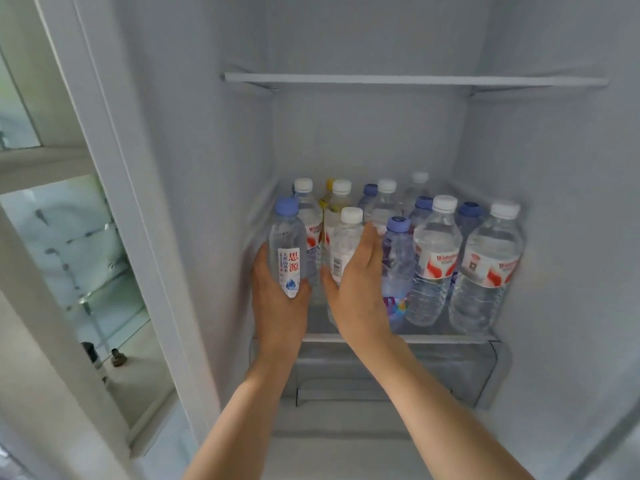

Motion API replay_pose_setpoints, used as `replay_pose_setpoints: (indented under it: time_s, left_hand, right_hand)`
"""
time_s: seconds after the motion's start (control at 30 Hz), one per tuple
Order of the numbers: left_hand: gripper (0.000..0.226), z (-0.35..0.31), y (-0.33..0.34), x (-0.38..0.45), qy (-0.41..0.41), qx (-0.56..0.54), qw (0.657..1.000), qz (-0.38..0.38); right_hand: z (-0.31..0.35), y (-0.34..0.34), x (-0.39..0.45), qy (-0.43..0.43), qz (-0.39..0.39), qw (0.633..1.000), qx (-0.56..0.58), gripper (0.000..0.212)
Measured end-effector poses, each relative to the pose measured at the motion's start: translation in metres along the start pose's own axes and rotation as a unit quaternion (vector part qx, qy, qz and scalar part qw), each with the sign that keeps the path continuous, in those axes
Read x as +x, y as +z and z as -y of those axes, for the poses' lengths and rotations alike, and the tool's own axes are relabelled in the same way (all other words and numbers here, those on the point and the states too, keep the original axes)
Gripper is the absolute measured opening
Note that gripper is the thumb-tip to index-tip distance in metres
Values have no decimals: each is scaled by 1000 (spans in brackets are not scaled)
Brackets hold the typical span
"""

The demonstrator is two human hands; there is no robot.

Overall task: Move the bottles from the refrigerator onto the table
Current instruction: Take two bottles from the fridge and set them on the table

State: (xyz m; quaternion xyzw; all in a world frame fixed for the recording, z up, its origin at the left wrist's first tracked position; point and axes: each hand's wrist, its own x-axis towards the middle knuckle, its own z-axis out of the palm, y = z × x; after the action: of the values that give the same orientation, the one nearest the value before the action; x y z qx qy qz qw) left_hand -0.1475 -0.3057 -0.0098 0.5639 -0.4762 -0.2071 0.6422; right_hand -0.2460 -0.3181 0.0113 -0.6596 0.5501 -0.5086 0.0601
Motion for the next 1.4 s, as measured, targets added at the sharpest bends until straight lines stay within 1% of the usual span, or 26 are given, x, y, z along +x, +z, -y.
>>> replay_pose_setpoints:
  time_s: [0.1, 0.2, 0.3, 0.37, 0.47, 0.57, 0.63, 0.7, 0.8, 0.93, 1.0, 1.1, 1.2, 1.27, 1.33, 1.4]
  left_hand:
    - [79, 13, 10, 17, -14, -10, 1000, -3]
    - [73, 19, 15, 23, -13, -18, 1000, -9]
    - [67, 22, 16, 26, -18, -28, 999, -21]
    - [64, 25, 16, 27, -20, -30, 999, -25]
    - [58, 27, 15, 25, -12, -27, 999, -33]
    - [61, 22, 13, 17, -19, -37, 998, -40]
    - [62, 15, 8, 11, -20, -50, 998, -43]
    - [59, 3, -1, 7, -5, -67, 997, -41]
    - [55, -22, -17, -5, 20, -84, 996, -19]
    - [55, -43, -42, -39, 17, -88, 995, 48]
    - [51, -42, -55, -60, 24, -78, 993, 87]
    - [49, -36, -73, -97, 10, -77, 986, 146]
    - [49, -25, -88, -143, -20, -94, 970, 224]
    - [52, -16, -98, -174, -30, -81, 959, 271]
    - [52, -9, -103, -214, -46, -68, 937, 340]
    - [54, 0, -108, -236, -69, -61, 921, 379]
  right_hand:
    - [-4, 14, 7, 1, -22, 998, -57, 91]
    - [-6, 20, 12, 11, -66, 992, -108, 92]
    - [-6, 15, 12, 2, -54, 993, -107, 88]
    - [-7, 13, 8, -8, -49, 996, -71, 83]
    - [-6, 11, -1, -12, -2, 1000, 26, 80]
    - [-2, 7, -7, -13, 25, 995, 101, 80]
    - [4, 0, -13, 0, 13, 991, 133, 80]
    - [13, -13, -16, 20, -5, 985, 172, 79]
    - [28, -41, -27, 48, -15, 980, 194, 76]
    - [40, -71, -66, 63, -62, 986, 142, 76]
    - [42, -83, -95, 91, -82, 986, 115, 76]
    - [45, -102, -142, 145, -102, 980, 91, 68]
    - [47, -121, -199, 197, -125, 970, 62, 65]
    - [48, -130, -238, 235, -143, 960, 49, 64]
    - [48, -145, -284, 281, -186, 941, 25, 64]
    - [46, -150, -313, 310, -203, 929, 9, 62]
